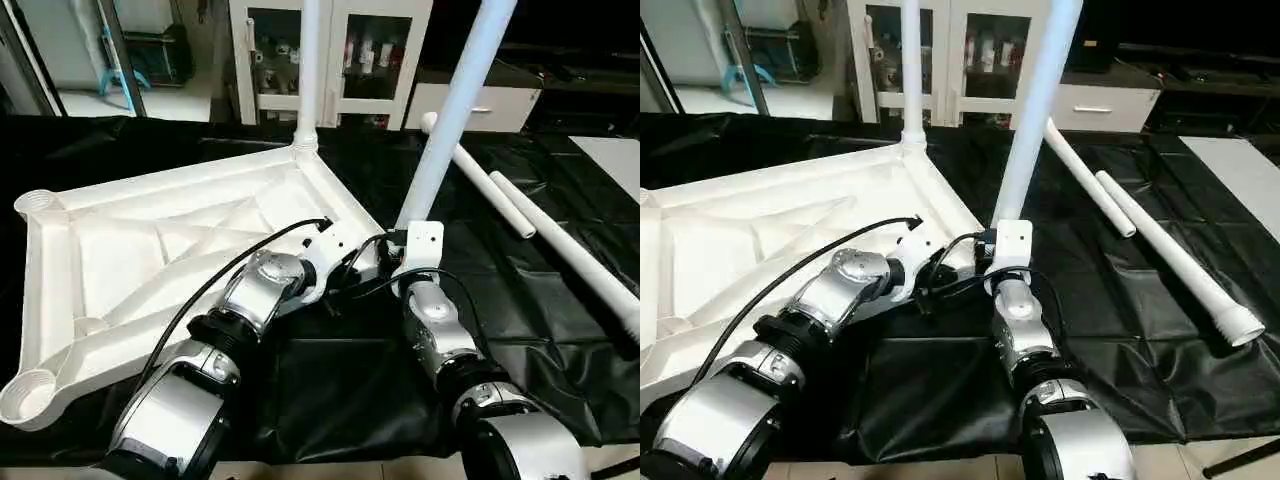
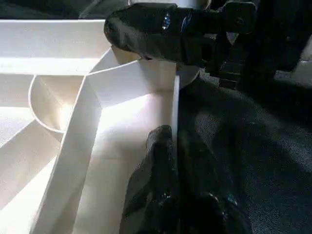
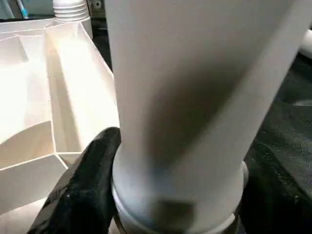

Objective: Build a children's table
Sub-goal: Rotate leg to tighten

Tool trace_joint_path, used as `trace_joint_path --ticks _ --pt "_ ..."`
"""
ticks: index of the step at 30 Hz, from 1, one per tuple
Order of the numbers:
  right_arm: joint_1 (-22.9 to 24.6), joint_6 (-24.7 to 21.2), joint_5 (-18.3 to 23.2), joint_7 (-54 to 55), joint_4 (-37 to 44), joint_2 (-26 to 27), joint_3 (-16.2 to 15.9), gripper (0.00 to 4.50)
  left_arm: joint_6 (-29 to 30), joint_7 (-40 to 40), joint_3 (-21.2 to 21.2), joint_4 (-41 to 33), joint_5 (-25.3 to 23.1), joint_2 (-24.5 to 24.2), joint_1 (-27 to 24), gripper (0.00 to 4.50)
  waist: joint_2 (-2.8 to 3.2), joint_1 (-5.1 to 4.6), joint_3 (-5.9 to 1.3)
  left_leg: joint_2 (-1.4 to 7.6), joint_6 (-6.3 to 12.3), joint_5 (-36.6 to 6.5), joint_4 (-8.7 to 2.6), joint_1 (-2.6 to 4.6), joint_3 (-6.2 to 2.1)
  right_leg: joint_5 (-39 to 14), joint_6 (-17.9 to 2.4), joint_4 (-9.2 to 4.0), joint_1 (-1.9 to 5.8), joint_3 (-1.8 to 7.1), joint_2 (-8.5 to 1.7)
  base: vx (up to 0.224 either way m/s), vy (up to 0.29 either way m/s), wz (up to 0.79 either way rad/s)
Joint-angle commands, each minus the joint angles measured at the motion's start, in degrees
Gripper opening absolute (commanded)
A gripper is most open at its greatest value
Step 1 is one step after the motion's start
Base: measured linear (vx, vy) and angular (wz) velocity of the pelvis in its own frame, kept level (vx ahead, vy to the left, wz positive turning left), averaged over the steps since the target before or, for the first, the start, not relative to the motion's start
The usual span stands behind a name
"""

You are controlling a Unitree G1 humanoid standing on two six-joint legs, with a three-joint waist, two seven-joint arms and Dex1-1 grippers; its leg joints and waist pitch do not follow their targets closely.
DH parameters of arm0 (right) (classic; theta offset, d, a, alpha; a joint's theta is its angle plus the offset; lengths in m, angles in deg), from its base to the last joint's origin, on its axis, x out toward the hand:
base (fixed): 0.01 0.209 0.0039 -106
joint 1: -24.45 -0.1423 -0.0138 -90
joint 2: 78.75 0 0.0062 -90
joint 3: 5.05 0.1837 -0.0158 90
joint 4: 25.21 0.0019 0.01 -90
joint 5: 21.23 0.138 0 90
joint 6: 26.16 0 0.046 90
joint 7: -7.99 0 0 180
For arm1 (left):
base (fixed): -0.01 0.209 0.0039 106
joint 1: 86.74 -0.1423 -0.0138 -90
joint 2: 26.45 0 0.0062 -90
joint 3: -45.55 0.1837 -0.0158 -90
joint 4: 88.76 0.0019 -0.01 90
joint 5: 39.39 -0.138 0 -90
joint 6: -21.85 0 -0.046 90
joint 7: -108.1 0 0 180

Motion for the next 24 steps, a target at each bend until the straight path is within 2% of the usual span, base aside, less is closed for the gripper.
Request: trace_joint_path --ticks 1,3,6,7,8,9,10,11,12,13,14,15,16,17,18,19,22,24 --pt "0.4 -0.6 -3.0 1.6 -1.6 0.0 -1.7 2.74 -1.8 -3.7 -2.0 2.7 0.9 -0.2 -2.2 0.0 -0.59 -0.25 -2.11 0.79 1.29 -18.7 -4.4 -0.02 0.06 -20.7 -6.9 -4.94 1.51 1.8 -2.5 0.0 0.0 0.0" --pt "1.4 0.5 -3.1 0.4 0.7 -0.5 -2.0 3.3 -3.0 -2.2 -1.0 2.5 -0.1 -1.0 -2.6 0.0 -0.56 -0.25 -2.12 0.78 1.11 -18.9 -4.44 -0.06 0.04 -21.4 -6.4 -5.1 1.54 1.8 -2.51 0.0 0.0 0.0" --pt "3.8 -0.4 -1.1 -1.5 6.6 -1.3 -0.6 3.47 -2.7 -0.9 -0.8 1.4 -0.1 -1.8 -3.1 0.0 -0.73 0.09 -2.24 0.87 1.61 -17.0 -4.3 0.01 0.2 -19.0 -6.5 -4.89 1.57 1.97 -2.53 0.0 0.0 0.0" --pt "4.4 -1.1 -1.0 -2.0 8.1 -1.5 -0.7 3.54 -2.8 -0.5 -0.7 1.2 -0.1 -1.9 -3.2 0.0 -0.74 -0.06 -2.24 0.86 1.82 -15.7 -4.38 -0.45 0.08 -17.3 -6.7 -4.58 1.98 1.95 -2.49 0.0 0.0 0.0" --pt "6.1 -3.0 -1.2 -2.7 12.1 -2.4 -1.2 3.77 -3.1 0.2 -0.5 1.0 -0.2 -2.4 -3.3 0.0 -0.56 -0.13 -2.05 0.82 1.84 -15.7 -4.57 -0.65 0.03 -18.0 -6.4 -4.79 2.08 1.79 -2.29 0.0 0.0 0.0" --pt "7.1 -4.0 -1.5 -3.0 14.1 -2.8 -1.6 3.77 -3.2 0.5 -0.4 0.9 -0.2 -2.6 -3.4 0.0 -0.6 -0.05 -2.05 0.87 1.75 -15.9 -4.52 -0.45 0.07 -18.5 -6.1 -4.92 1.96 1.82 -2.32 0.0 0.0 0.0" --pt "8.9 -4.8 -1.2 -5.3 17.8 -3.8 -2.2 3.77 -4.0 1.6 0.0 0.4 -0.3 -3.1 -3.8 0.0 -0.34 -0.07 -2.11 0.91 1.57 -16.2 -4.57 -0.38 -0.01 -18.5 -6.2 -4.89 1.98 1.89 -2.35 0.0 0.0 0.0" --pt "10.1 -5.2 -0.9 -6.9 20.1 -4.4 -2.5 3.77 -4.7 2.4 0.4 0.2 -0.4 -3.4 -4.0 0.0 -0.61 -0.04 -2.11 0.92 1.61 -16.5 -4.53 -0.48 -0.01 -18.8 -5.9 -4.93 2.04 1.89 -2.36 0.0 0.0 0.0" --pt "10.1 -5.2 -0.9 -6.9 20.1 -4.4 -2.5 3.77 -4.7 2.4 0.4 0.2 -0.4 -3.4 -4.0 0.0 -0.61 0.04 -2.17 0.92 1.74 -16.2 -4.53 -0.49 -0.03 -18.5 -5.9 -4.92 2.14 1.91 -2.39 0.0 0.0 0.0" --pt "12.7 -8.1 1.5 -9.8 25.1 -5.1 -2.3 3.77 -5.0 3.4 0.7 -0.6 -0.5 -4.1 -4.5 0.0 -0.21 -0.04 -2.17 0.95 1.71 -15.8 -4.51 -0.52 -0.02 -17.8 -6.5 -4.79 2.0 1.98 -2.45 0.0 0.0 0.0" --pt "13.9 -9.2 2.2 -11.4 27.2 -5.6 -2.5 3.77 -5.3 4.0 0.9 -0.9 -0.6 -4.4 -4.8 0.0 -0.41 0.05 -2.06 0.94 1.99 -15.7 -4.51 -0.57 0.06 -17.2 -6.2 -4.99 2.16 2.0 -2.3 0.0 0.0 0.0" --pt "17.8 -12.5 4.0 -16.0 33.9 -7.3 -3.6 3.77 -6.5 5.7 1.2 -2.1 -0.5 -5.3 -5.6 0.0 -0.48 0.16 -2.06 0.98 2.41 -15.1 -4.52 -0.53 -0.01 -15.7 -6.4 -4.79 2.3 2.01 -2.19 0.0 0.0 0.0" --pt "24.1 -16.0 5.4 -23.4 42.7 -11.1 -6.8 3.77 -8.2 7.7 1.5 -3.4 -0.4 -6.8 -6.6 0.0 -0.2 0.57 -2.02 1.08 3.31 -14.2 -4.42 -0.48 -0.06 -13.2 -6.4 -4.72 2.61 2.06 -2.11 0.0 0.0 0.0" --pt "24.9 -16.3 5.5 -24.2 43.8 -11.6 -7.2 3.77 -8.7 8.0 1.6 -3.5 -0.5 -7.1 -6.7 0.0 -0.12 0.77 -1.84 1.32 3.69 -14.4 -4.53 -0.6 -0.11 -12.4 -6.3 -4.77 2.68 2.14 -2.23 0.0 0.0 0.0" --pt "27.5 -17.4 6.2 -26.2 46.7 -13.2 -7.9 3.77 -10.3 9.0 1.8 -3.6 -0.5 -7.9 -7.1 0.0 0.09 0.71 -1.86 1.18 3.72 -14.7 -4.58 -0.68 -0.14 -12.8 -6.3 -4.77 2.77 2.12 -2.18 0.0 0.0 0.0" --pt "29.2 -18.3 7.0 -27.3 48.5 -14.2 -7.8 3.77 -11.2 9.9 1.9 -3.7 -0.4 -8.4 -7.4 0.0 0.16 0.59 -2.26 1.09 3.1 -14.2 -4.4 -0.59 -0.1 -12.5 -6.9 -4.56 2.73 2.1 -2.3 0.0 0.0 0.0" --pt "32.2 -19.3 8.0 -29.2 51.5 -16.1 -7.2 3.77 -10.6 10.9 1.7 -4.0 -0.2 -9.2 -7.8 0.0 0.12 -0.02 -2.07 1.06 2.61 -14.8 -4.41 -0.7 -0.01 -13.2 -8.3 -4.6 2.54 2.03 -2.27 0.0 0.0 0.0" --pt "32.8 -20.1 8.5 -29.4 52.4 -16.5 -6.2 3.77 -9.8 9.0 1.3 -3.1 -0.5 -9.0 -7.1 0.0 -0.11 -0.03 -1.94 1.06 2.54 -15.5 -4.43 -0.64 0.05 -15.4 -8.1 -4.83 2.43 2.04 -2.33 0.0 0.0 0.0"
